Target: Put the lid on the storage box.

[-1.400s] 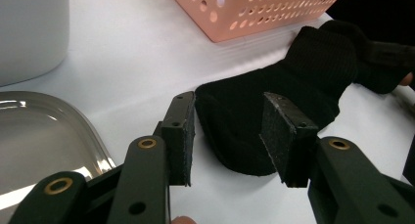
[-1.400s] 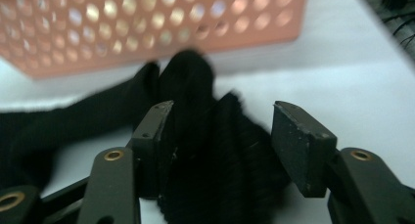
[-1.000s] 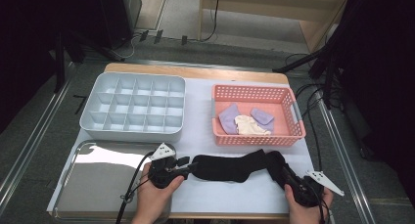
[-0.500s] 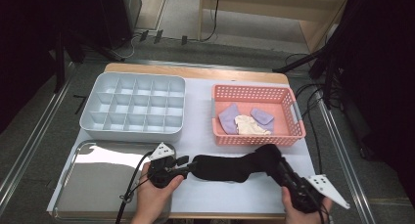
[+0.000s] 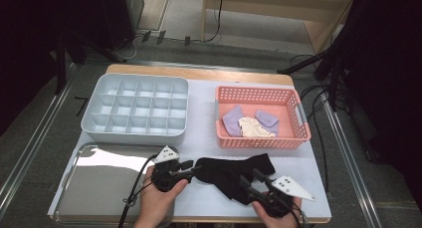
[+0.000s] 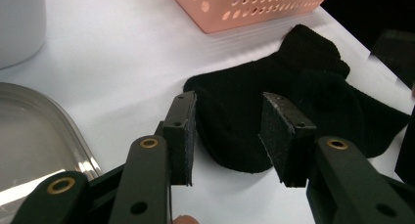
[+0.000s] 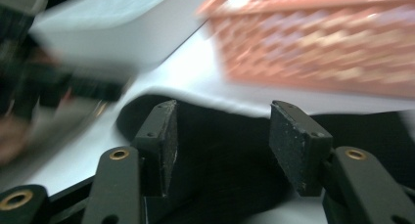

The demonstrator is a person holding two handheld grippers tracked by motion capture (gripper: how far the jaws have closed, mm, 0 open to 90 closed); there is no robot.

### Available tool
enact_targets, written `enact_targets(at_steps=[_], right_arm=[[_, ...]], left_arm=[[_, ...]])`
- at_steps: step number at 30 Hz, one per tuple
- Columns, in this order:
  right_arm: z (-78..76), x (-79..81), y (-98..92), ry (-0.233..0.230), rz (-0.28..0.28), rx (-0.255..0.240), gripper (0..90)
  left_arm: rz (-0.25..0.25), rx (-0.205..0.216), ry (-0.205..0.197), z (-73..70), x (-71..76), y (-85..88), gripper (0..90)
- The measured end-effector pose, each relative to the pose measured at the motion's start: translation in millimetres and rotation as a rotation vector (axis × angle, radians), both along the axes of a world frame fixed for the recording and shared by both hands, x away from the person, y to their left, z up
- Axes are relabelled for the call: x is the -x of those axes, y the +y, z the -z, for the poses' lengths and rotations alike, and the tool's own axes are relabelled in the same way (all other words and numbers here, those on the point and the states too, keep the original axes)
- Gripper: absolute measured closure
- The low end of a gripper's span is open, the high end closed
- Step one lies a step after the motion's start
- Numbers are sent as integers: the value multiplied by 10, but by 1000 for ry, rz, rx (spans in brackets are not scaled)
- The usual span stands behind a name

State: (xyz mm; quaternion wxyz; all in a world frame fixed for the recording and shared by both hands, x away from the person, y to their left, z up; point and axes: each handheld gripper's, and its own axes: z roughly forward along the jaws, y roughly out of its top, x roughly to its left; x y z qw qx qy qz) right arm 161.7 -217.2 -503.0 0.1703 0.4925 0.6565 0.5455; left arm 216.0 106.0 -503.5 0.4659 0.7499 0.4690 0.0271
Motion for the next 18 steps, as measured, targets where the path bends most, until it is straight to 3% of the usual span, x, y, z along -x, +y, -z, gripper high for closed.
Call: enact_targets(at_steps=[1,2,4,5,6,9,11,13,15,18], right_arm=[[0,-30,-112,10,78,-7,466],[15,-50,-176,11,119,7,472],[94,-106,-308,37,224,67,488],[142,-136,-358,60,261,102,484],[188,-169,-400,83,274,107,460],[267,-258,-466,152,299,134,450],[295,-309,-471,193,267,139,510],[303,-322,-451,203,250,159,585],[303,-320,-448,215,237,149,744],[309,-317,-458,208,223,140,813]], left_arm=[[1,-2,3,2,1,-4,582],[2,-7,4,7,-1,-9,585],[10,-23,11,24,-7,-25,598],[11,-20,18,38,-10,-38,599],[16,-30,27,45,-13,-46,604],[24,-52,32,67,-20,-73,631],[28,-68,35,85,-27,-85,650],[35,-82,47,101,-28,-104,709],[51,-96,56,114,-32,-122,785],[65,-100,57,90,-34,-133,867]])
